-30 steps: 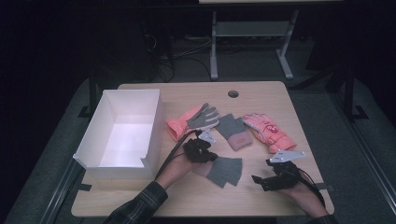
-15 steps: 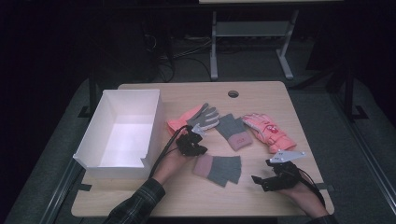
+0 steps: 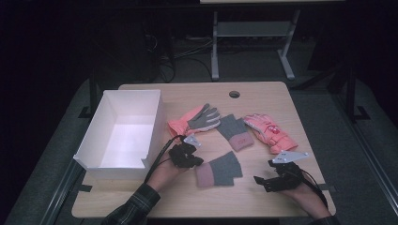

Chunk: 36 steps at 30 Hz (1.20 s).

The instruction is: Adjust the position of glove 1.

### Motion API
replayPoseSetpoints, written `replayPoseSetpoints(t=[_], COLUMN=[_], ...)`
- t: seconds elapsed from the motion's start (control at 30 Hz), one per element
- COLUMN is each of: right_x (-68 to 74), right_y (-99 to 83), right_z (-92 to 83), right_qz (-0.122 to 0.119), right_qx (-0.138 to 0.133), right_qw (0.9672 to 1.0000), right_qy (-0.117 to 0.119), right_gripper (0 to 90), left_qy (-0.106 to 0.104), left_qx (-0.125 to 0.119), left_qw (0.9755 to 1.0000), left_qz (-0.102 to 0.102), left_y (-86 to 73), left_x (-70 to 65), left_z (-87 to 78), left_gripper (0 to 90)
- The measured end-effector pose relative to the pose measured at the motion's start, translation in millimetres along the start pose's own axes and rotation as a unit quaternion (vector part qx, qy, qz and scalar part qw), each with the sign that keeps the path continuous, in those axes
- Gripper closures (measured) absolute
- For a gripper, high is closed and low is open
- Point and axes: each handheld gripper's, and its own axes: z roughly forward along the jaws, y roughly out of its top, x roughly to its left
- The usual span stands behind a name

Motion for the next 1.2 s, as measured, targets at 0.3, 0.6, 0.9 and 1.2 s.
replayPoseSetpoints(t=[0.3,0.6,0.9,1.2], right_x=[-0.3,-0.4,0.6,5.2], right_y=[-0.5,-0.3,0.0,3.0], right_z=[-0.7,0.0,0.3,-0.8], right_qz=[-0.002,-0.001,-0.002,-0.009], right_qx=[-0.001,0.001,0.004,-0.008], right_qw=[1.0000,1.0000,1.0000,0.9998], right_qy=[-0.001,0.000,0.002,0.015], right_gripper=[13.9,13.9,13.9,36.7], left_qy=[-0.029,-0.053,-0.077,-0.100], left_qx=[0.001,0.007,0.009,0.006], left_qw=[0.9996,0.9984,0.9961,0.9932], left_qz=[-0.004,0.017,0.042,0.059], left_y=[-9.6,-10.1,-3.2,2.7], left_x=[-15.3,-36.3,-54.9,-70.6], left_z=[-1.6,1.8,11.9,20.3], left_gripper=[89.8,89.7,89.7,89.7])
